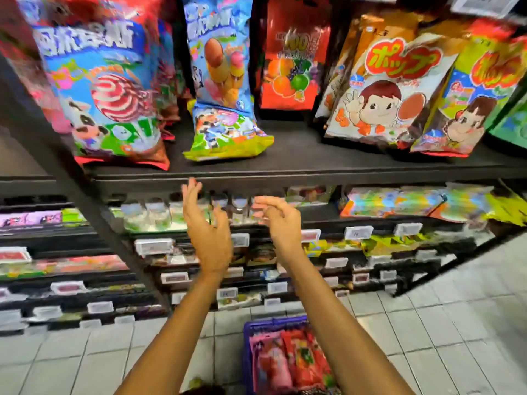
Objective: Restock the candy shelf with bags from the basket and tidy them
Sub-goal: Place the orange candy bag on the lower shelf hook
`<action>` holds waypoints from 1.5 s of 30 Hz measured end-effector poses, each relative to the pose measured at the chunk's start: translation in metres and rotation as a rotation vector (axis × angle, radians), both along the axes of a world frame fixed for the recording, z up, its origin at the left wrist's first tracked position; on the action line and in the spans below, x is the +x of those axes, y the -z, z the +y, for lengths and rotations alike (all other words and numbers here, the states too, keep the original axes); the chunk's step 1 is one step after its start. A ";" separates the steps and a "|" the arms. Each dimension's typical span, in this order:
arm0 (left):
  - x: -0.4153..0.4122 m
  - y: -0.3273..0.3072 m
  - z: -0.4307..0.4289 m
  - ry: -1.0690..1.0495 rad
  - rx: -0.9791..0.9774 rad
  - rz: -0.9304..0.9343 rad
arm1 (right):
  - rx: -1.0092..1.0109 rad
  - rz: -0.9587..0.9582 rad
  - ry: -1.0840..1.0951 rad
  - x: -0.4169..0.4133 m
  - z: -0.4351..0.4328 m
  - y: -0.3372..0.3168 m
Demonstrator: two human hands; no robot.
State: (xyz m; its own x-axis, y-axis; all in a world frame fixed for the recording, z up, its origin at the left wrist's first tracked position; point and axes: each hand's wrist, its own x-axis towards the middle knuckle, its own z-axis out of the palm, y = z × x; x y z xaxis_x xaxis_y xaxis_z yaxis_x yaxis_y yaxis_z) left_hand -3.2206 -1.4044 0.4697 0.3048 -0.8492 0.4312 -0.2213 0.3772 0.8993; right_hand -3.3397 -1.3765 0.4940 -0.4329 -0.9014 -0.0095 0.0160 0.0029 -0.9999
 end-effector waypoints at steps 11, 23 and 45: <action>-0.123 0.206 0.191 0.090 0.848 -0.155 | 0.666 -0.123 -0.001 -0.187 0.189 0.212; -0.165 0.302 0.292 0.106 1.075 -0.277 | 1.042 -0.233 0.020 -0.240 0.286 0.338; -0.191 0.661 0.234 0.488 1.557 -0.358 | 1.242 0.215 -0.240 -0.243 0.250 0.688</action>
State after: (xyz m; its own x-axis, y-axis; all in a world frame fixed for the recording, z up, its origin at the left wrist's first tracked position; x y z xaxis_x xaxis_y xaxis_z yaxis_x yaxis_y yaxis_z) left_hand -3.4111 -1.1708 -0.1914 -0.0204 -0.4843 -0.8746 -0.6233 -0.6778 0.3899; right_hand -3.5827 -1.1268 -0.1936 -0.3589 -0.3935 -0.8464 -0.2751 0.9111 -0.3069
